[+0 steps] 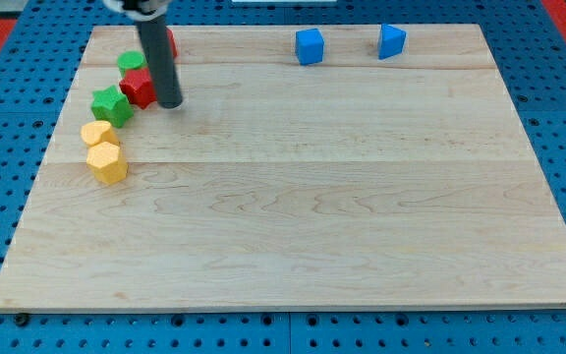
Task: Push the red star towards the right of the board
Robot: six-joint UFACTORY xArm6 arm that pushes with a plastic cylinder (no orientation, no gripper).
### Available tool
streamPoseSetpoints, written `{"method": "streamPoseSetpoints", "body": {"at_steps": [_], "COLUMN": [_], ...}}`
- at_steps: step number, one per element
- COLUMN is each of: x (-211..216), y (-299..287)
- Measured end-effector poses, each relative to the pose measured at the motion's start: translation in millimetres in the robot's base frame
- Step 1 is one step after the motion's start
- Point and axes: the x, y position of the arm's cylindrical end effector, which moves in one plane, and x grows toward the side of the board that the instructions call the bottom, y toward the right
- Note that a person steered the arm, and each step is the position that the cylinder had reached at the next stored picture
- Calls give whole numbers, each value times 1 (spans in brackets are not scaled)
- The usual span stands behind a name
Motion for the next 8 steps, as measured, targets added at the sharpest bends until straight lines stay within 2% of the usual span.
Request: {"method": "streamPoseSetpoints", "body": {"at_steps": [2,3,5,6,7,8], "x": [19,17,-12,5,17,4], "y": [-69,-65,-3,7,-28,-66]}}
